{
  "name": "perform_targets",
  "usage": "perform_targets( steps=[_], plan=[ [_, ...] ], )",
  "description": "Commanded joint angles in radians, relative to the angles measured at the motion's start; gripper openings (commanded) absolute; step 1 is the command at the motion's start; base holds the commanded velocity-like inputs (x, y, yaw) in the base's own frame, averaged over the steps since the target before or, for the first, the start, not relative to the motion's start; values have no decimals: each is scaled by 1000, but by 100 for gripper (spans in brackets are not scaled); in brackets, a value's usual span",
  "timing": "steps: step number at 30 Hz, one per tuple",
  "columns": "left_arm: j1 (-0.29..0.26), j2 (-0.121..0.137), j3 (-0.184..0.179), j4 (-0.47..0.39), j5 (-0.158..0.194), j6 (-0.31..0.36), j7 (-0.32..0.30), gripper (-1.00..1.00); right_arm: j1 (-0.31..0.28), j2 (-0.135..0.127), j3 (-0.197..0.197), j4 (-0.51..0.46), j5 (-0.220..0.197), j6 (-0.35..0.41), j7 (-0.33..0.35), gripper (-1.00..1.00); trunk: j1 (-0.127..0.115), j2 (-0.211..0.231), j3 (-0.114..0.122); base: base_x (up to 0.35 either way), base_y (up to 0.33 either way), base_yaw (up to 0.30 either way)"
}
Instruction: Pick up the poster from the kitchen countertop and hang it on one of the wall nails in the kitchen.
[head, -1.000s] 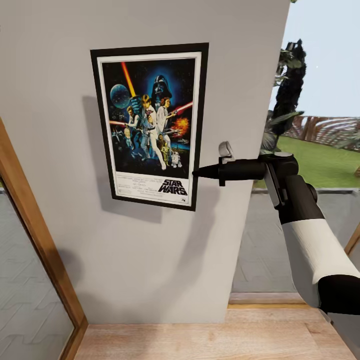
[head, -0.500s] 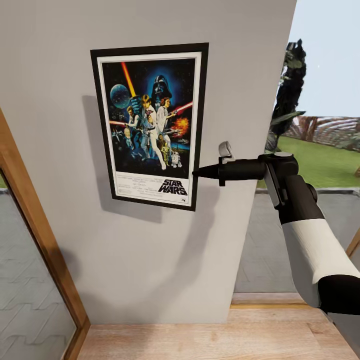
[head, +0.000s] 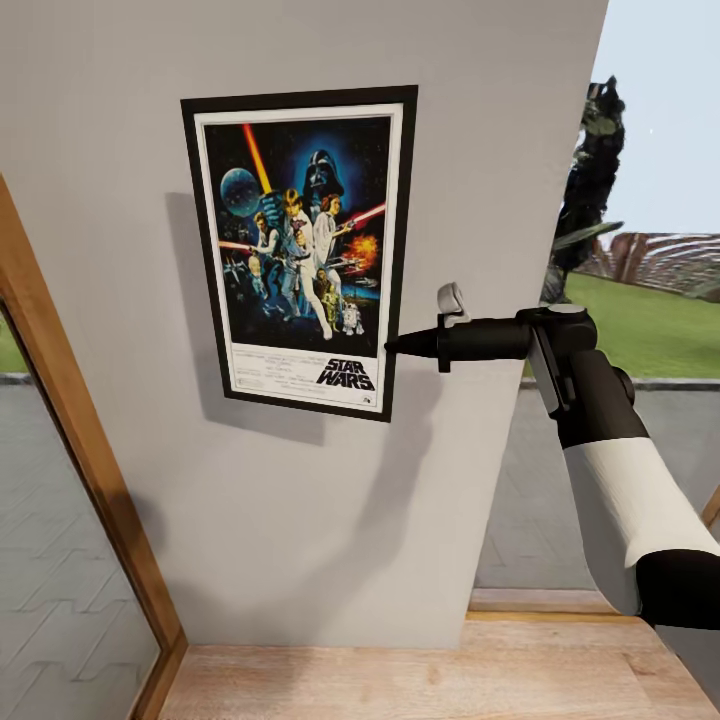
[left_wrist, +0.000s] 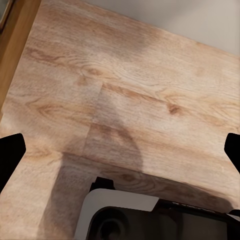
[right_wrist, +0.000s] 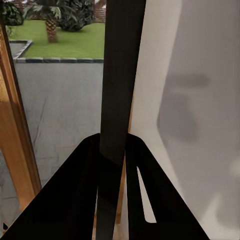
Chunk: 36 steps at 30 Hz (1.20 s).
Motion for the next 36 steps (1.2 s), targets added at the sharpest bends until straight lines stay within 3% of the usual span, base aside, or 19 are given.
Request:
perform_targets(
  steps=[1,36],
  plan=[
    [0,0,4,0,0,-1,-6,100,-1,-1,1,0,-1,13,5,-100,0,-1,-1,0,0,22],
    [0,0,4,0,0,-1,-6,100,-1,-1,-1,0,-3,15,7,-100,0,-1,-1,23,0,1]
  ],
)
